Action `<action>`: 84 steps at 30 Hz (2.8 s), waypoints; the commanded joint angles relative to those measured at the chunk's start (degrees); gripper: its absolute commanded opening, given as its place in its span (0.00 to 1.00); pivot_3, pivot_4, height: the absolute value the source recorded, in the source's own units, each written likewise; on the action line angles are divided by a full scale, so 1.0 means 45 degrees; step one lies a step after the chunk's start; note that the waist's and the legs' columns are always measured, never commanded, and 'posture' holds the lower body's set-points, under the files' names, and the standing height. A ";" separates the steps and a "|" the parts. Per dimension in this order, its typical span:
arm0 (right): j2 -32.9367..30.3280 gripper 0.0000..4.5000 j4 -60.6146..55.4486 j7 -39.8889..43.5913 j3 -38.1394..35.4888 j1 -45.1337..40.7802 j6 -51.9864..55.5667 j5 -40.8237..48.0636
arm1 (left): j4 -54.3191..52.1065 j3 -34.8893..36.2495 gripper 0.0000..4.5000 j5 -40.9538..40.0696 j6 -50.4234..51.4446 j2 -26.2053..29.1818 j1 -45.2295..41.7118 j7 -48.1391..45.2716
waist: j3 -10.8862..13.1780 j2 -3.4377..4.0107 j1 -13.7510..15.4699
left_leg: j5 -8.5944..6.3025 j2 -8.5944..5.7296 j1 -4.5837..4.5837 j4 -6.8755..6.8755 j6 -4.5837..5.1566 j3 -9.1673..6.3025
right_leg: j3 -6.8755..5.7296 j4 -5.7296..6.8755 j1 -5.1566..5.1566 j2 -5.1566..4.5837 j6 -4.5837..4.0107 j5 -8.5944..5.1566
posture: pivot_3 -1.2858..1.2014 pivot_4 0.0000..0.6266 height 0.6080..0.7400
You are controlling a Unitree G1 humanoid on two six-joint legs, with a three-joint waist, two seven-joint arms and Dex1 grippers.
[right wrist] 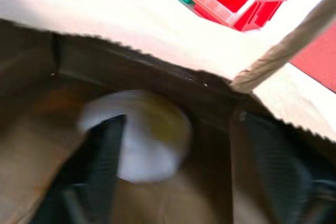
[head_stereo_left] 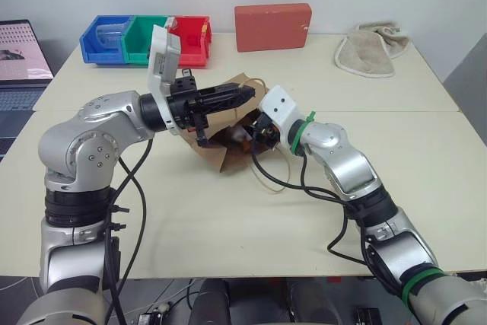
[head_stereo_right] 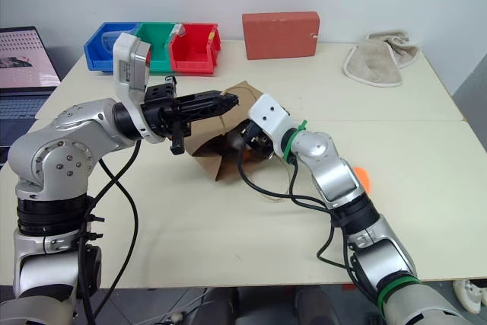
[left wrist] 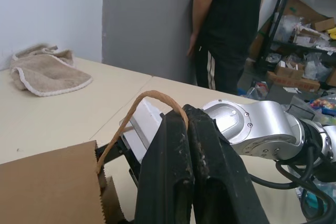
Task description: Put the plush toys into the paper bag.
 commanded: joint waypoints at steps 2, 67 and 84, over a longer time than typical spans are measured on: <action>-0.1187 0.96 -0.3362 0.1713 -0.0786 0.0527 0.1439 0.1379 | 0.0122 0.0065 0.00 0.0138 -0.0374 -0.0200 -0.0283 0.0046 | 0.0000 0.0000 0.0054 | 0.0000 -0.0002 -0.0012 0.0002 0.0000 -0.0007 | -0.0007 -0.0005 -0.0002 -0.0001 0.0000 0.0000 | 0.52 0.24 1.00; -0.1531 0.01 0.1300 0.1104 0.1268 -0.1438 -0.2295 -0.1703 | 0.0453 0.0434 0.00 -0.0506 0.0167 -0.0035 -0.0877 -0.0395 | 0.0000 -0.0008 0.0301 | 0.0003 -0.0001 -0.0003 0.0014 -0.0005 0.0001 | -0.0005 -0.0006 0.0005 -0.0003 0.0002 0.0002 | 0.52 0.24 1.00; -0.2987 0.88 0.0320 0.3293 0.1487 -0.1497 -0.5275 -0.3766 | 0.0985 0.0267 0.00 -0.0008 -0.0123 -0.0751 -0.1295 0.0142 | 0.0000 -0.0008 0.0273 | 0.0006 0.0000 -0.0006 0.0015 -0.0010 0.0001 | -0.0005 -0.0002 -0.0002 -0.0003 0.0002 0.0002 | 0.52 0.24 1.00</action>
